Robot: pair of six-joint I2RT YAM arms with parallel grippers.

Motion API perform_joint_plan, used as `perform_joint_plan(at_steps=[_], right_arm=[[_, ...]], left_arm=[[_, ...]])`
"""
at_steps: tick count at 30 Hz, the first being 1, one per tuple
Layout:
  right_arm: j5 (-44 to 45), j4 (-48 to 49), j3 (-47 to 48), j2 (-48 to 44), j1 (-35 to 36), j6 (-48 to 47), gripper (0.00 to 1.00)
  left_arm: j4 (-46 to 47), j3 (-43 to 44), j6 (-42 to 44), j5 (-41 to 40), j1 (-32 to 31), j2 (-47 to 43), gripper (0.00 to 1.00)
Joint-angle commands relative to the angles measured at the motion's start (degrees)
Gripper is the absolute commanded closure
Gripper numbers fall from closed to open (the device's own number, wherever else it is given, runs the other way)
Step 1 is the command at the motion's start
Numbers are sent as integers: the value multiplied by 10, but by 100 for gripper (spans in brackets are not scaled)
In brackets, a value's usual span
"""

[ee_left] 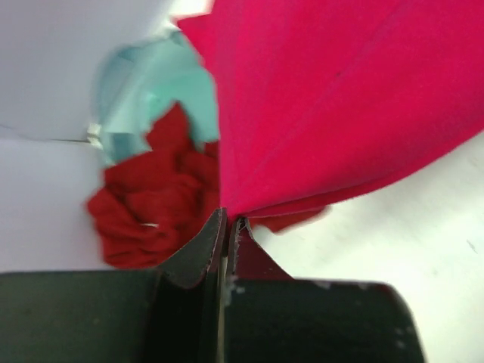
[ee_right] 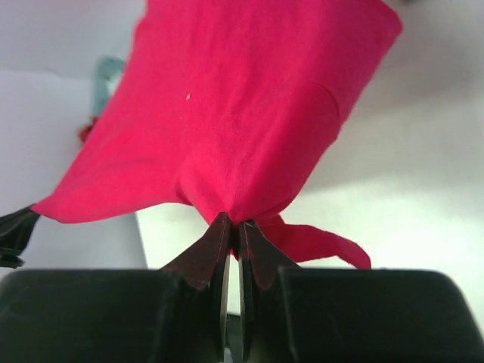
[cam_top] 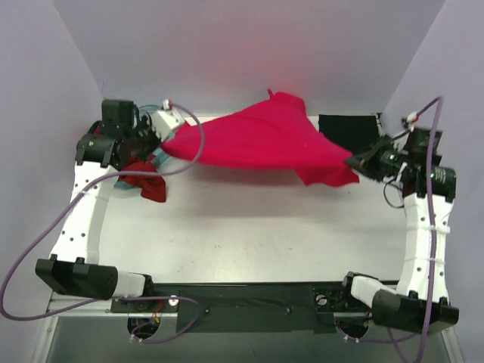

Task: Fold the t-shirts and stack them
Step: Flatten out the tshirt

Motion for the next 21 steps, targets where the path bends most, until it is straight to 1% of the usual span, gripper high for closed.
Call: perform_joint_plan(at_steps=[1,2,3,7,9,11,13,17,18,19,20,21], right_arm=[[16,-156,-163,-95,0,-81,100],[22,-176,-189,-120,2,-88,100],[34,-188,-245,-130,3,-89,100],[44,-241,-371,-176,9,-97,100],[42,-253,-415,-189,16,-96,100],[43,-267,-441,-191,24,-96,100],[50,-279,-448,-191,32,-98,100],[72,-307,-428,-176,35,-120,100],[73,-305,-426,-167,35,-124,100],[70,-283,-423,-160,35,-123,100],[66,-270,-422,-146,35,-113,100],[56,-230,-421,-134,36,-109,100]], left_arm=[[-105,-127,39,91,4,-87,100],[-115,-184,42,102,2,-103,100],[-129,-239,46,107,0,-112,100],[-148,-391,67,107,-5,-150,100],[-151,-446,78,99,-5,-165,100],[-167,-483,97,90,-5,-180,100],[-190,-502,114,85,-5,-196,100],[-253,-503,129,90,-6,-203,100],[-251,-503,126,92,-6,-201,100],[-238,-503,117,93,-5,-201,100],[-198,-504,89,91,-3,-197,100],[-181,-503,76,90,-4,-194,100]])
